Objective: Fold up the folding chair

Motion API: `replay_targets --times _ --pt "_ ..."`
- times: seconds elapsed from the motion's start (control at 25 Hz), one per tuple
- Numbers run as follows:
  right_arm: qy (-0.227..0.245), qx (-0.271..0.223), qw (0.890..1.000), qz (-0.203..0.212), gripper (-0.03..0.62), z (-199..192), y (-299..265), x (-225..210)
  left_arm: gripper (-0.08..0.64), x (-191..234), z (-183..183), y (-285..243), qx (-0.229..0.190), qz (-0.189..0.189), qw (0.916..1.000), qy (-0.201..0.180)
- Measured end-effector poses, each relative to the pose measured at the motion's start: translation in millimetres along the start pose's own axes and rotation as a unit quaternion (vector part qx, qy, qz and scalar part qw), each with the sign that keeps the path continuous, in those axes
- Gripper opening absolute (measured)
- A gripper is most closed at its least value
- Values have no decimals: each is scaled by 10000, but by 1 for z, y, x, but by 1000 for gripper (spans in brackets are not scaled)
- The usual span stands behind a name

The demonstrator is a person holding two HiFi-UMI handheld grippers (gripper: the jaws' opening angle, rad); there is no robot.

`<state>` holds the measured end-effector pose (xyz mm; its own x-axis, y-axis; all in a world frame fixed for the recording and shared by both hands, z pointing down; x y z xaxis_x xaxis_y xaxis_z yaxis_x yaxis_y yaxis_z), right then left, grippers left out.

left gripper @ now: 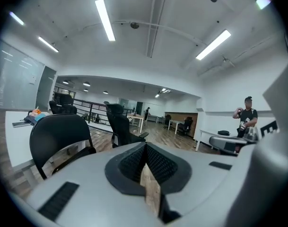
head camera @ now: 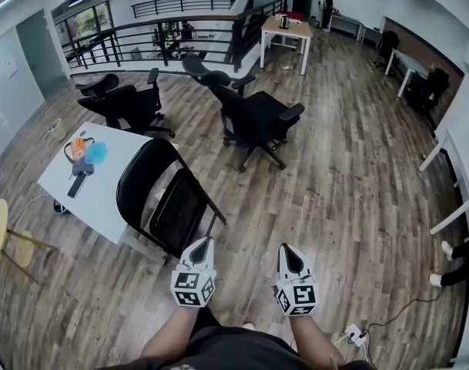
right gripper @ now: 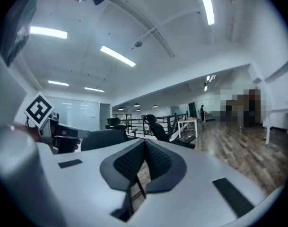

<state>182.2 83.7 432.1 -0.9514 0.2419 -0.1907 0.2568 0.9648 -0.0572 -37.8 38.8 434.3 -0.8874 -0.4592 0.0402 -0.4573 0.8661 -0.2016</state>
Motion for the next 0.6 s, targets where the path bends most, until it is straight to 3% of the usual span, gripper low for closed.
replay_targets --times 0.12,0.28,0.6 --pt "457 -108 9986 -246 15 4 27 -3 5 -36 -2 9 -146 -80 9997 -178" --pt "662 -113 9973 -294 15 0 52 3 5 -69 3 23 -311 -357 9985 -281" --pt "886 -155 9952 -388 15 5 76 21 5 -84 10 56 -194 -517 9977 -398"
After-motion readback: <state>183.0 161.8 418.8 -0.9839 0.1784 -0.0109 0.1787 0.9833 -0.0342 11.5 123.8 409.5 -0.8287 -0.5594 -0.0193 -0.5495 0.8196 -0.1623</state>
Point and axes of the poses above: the fingertips, and each gripper's own axes: y backward along the fingers, x to its left, z out of its top, the point moved 3 cm from there along y, backward along the fingers, and after that the axes turned 8 degrees about -y, right-handed, at the moved point
